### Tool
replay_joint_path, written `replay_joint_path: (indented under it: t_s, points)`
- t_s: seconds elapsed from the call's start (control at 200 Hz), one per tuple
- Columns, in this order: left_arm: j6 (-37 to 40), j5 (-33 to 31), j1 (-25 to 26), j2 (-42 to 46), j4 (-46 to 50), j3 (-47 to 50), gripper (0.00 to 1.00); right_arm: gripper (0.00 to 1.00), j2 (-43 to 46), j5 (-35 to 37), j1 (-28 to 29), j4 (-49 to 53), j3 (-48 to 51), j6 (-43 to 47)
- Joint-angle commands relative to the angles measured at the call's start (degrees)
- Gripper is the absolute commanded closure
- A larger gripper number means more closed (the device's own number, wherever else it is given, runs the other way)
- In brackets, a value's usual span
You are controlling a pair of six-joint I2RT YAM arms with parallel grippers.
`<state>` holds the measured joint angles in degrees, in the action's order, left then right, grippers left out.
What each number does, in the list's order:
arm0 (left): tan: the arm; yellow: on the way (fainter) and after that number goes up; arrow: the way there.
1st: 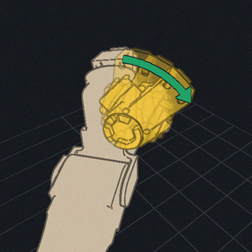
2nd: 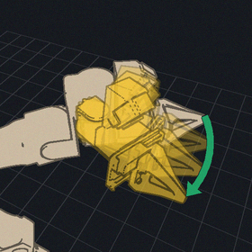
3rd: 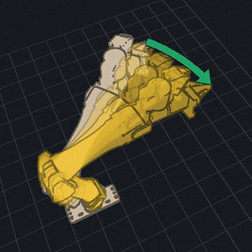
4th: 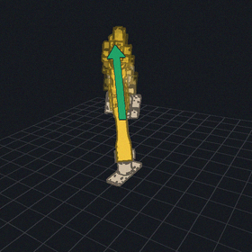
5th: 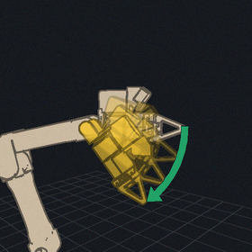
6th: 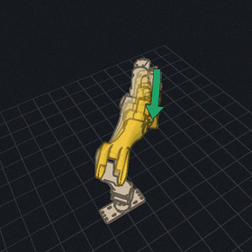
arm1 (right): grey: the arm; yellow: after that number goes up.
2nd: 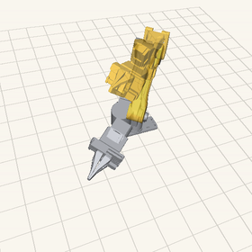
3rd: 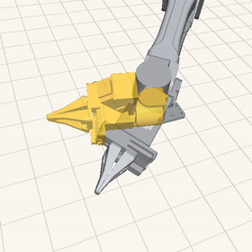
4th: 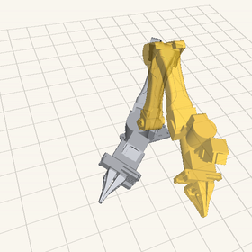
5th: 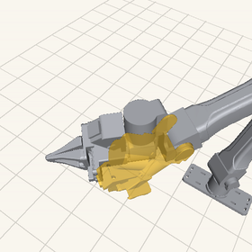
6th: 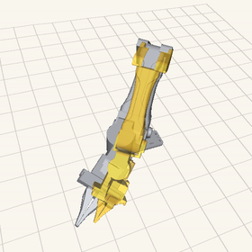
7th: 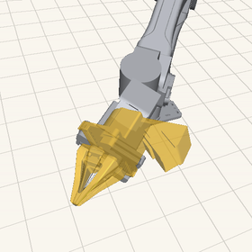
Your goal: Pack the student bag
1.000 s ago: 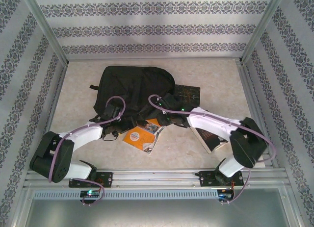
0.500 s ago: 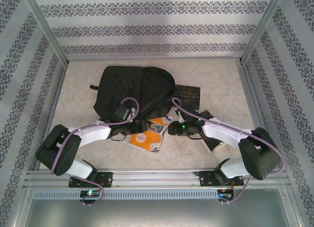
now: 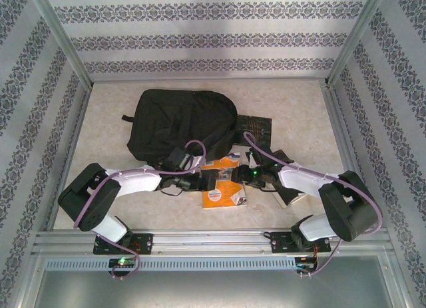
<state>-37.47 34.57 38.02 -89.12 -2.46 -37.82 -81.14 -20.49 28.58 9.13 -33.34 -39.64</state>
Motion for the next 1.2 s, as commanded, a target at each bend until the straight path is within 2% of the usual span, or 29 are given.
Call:
replay_joint_path:
  t_s: [0.0, 0.125, 0.255, 0.68, 0.809, 1.034, 1.194]
  points:
    - [2.9, -1.2, 0.8, -2.9, -0.3, -2.1, 0.21, 0.43, -1.5, -0.4, -1.3, -0.6, 0.4, 1.3]
    - [1.7, -0.7, 0.8, -6.2, -3.1, -2.5, 0.24, 0.43, -5.0, -4.0, -1.4, -2.5, -0.1, 1.6]
    - [1.1, -0.4, 0.8, -7.8, -4.7, -3.1, 0.27, 0.44, -7.4, -12.2, -1.3, -8.3, 0.5, -0.4]
    - [-0.5, 1.6, 0.8, -9.4, -8.5, -2.3, 0.31, 0.47, -2.3, -27.4, 0.5, -20.0, 1.4, -9.7]
    - [-1.1, 1.8, 0.8, -8.8, -9.2, -2.1, 0.31, 0.5, -2.0, -24.9, 0.3, -19.3, 1.8, -9.8]
    - [-1.3, 1.3, 0.8, -4.3, -6.7, -1.4, 0.28, 0.71, 1.5, -17.8, -1.2, -15.5, 3.4, -10.0]
    - [-1.0, -0.7, 0.4, 2.7, -2.2, -1.1, 0.21, 0.78, 8.0, -14.4, -2.3, -9.1, 3.9, -9.7]
